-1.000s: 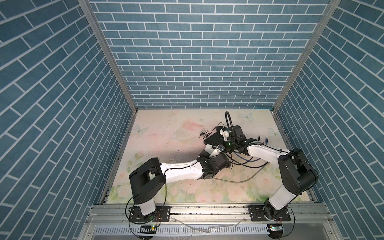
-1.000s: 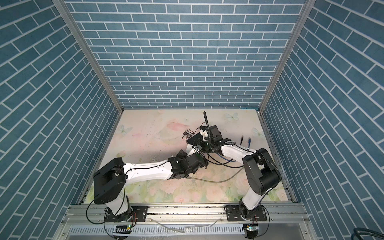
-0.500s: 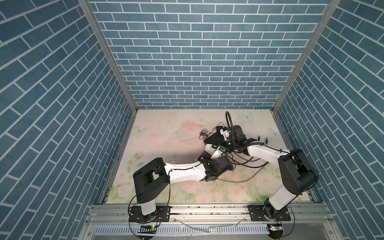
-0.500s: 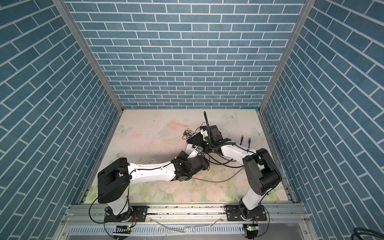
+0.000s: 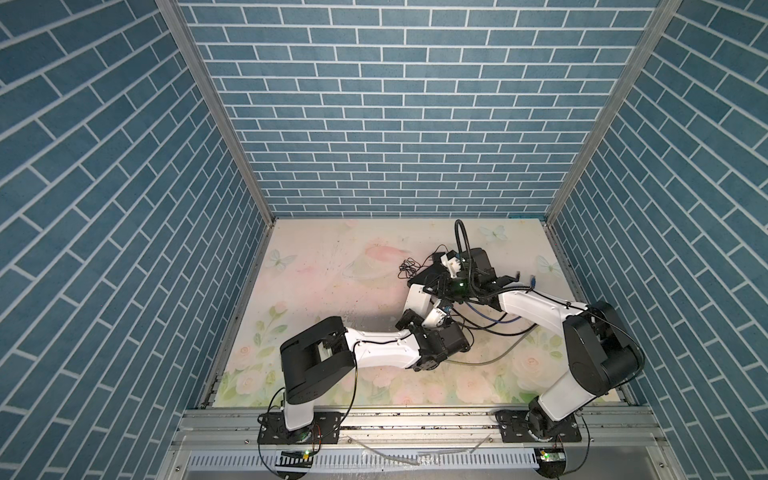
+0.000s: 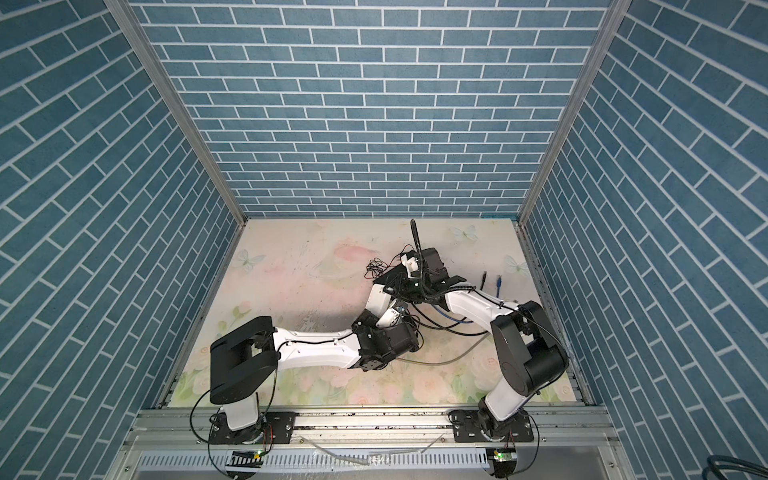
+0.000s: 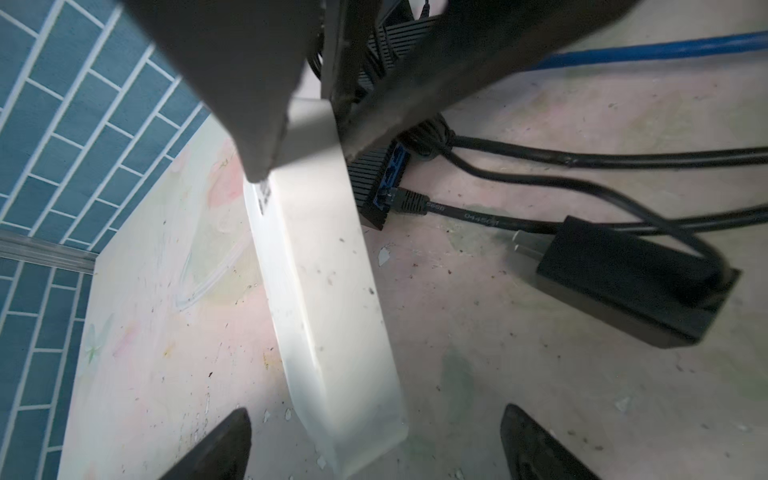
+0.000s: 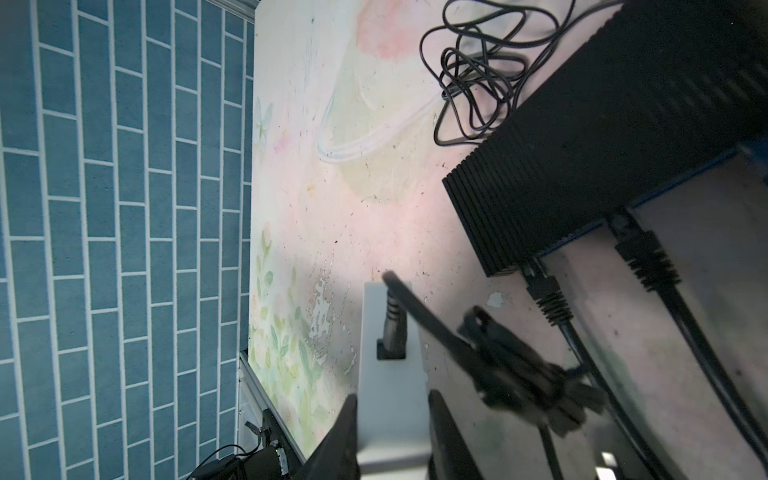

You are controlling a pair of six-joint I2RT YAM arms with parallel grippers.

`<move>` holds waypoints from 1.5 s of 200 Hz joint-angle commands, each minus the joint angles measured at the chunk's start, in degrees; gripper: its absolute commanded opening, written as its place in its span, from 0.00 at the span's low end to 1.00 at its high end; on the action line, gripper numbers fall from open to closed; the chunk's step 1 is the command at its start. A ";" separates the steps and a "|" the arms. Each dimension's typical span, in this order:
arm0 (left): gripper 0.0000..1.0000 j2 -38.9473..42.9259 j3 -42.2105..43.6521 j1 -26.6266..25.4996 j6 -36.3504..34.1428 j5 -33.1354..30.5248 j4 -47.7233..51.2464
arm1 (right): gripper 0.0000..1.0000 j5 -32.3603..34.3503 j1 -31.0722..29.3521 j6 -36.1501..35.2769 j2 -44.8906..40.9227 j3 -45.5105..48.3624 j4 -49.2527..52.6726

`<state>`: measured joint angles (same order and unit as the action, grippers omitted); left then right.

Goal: Insert the plug into the switch port

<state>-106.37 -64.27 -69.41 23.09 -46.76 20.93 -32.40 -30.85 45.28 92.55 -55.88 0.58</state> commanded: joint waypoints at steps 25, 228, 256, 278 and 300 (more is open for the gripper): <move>0.82 -1.61 -0.68 -0.20 -1.80 -5.33 -1.32 | 0.06 -2.06 0.33 2.78 -2.03 -1.54 -2.33; 0.28 1.81 3.52 0.04 -11.72 -7.72 -12.47 | 0.12 -5.04 0.36 1.61 -0.91 -0.57 -2.83; 0.28 3.30 4.18 1.35 -8.93 -0.91 -11.35 | 0.16 -4.78 0.37 -1.39 -1.04 -0.94 0.44; 0.27 5.14 6.42 2.64 -5.47 4.24 -11.66 | 0.21 -3.86 0.36 -5.39 -1.59 -1.01 4.36; 0.27 7.42 8.70 4.63 -2.23 9.57 -12.07 | 0.26 -2.87 0.31 -9.49 -2.10 -1.31 8.14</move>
<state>-102.13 -58.28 -68.27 13.91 -46.37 9.32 -33.19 -30.30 48.95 92.36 -55.88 4.03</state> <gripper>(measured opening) 0.305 0.250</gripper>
